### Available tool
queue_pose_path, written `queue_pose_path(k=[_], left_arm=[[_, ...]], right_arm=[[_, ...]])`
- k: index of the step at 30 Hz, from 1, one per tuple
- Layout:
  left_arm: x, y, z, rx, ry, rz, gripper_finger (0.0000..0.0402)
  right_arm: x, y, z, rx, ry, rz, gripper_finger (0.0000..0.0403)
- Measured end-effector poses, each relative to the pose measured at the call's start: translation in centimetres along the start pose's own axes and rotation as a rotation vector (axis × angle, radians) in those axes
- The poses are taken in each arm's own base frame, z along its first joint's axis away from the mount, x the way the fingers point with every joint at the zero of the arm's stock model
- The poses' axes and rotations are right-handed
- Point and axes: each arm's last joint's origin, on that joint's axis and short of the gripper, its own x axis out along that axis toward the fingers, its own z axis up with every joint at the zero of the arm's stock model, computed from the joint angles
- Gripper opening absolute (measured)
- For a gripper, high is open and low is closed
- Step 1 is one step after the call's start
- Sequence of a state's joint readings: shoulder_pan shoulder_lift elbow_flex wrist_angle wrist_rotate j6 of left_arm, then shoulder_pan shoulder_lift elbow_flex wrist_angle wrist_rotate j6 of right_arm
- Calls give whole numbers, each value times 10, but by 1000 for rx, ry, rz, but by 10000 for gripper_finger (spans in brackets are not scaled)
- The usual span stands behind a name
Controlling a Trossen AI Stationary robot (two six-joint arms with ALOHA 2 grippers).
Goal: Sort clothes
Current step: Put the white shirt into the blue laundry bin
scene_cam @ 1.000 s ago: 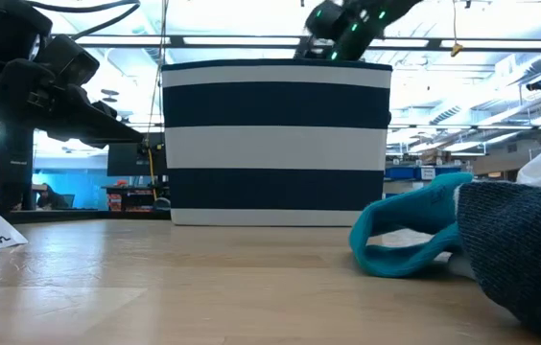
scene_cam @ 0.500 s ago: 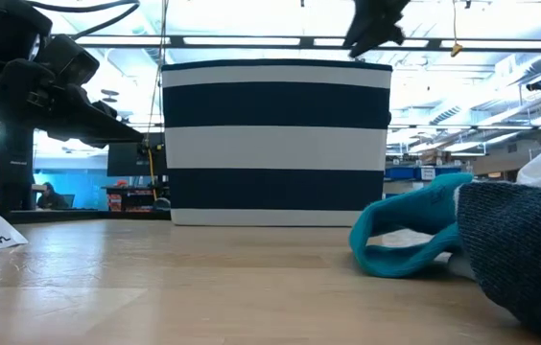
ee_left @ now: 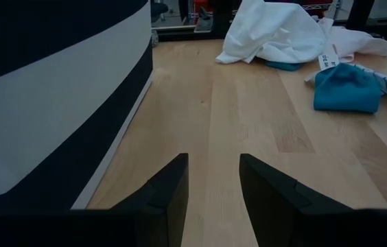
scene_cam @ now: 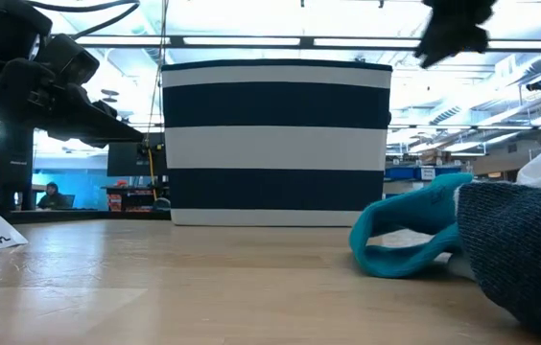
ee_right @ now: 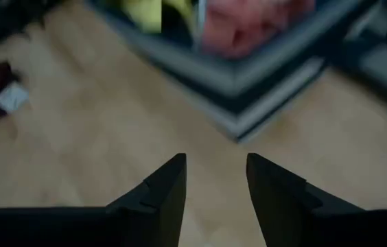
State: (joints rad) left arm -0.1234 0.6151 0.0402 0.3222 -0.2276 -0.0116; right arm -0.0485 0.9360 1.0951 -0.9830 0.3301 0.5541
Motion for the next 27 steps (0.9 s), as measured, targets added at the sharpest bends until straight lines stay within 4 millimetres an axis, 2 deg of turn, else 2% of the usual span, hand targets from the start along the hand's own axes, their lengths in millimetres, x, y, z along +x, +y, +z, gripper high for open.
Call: queue_pose_path(k=[6, 11, 21, 27], left_arm=[[0, 0, 0, 0, -1, 0, 136], [0, 0, 0, -1, 0, 0, 136], [0, 0, 0, -7, -1, 0, 136], [0, 0, 0, -19, 1, 0, 136]], right_arm=[[-4, 3, -45, 51, 129, 49, 145], [-7, 8, -73, 100, 259, 48, 139], [-15, 17, -104, 206, 474, 48, 138], [-6, 25, -120, 220, 527, 2, 141]])
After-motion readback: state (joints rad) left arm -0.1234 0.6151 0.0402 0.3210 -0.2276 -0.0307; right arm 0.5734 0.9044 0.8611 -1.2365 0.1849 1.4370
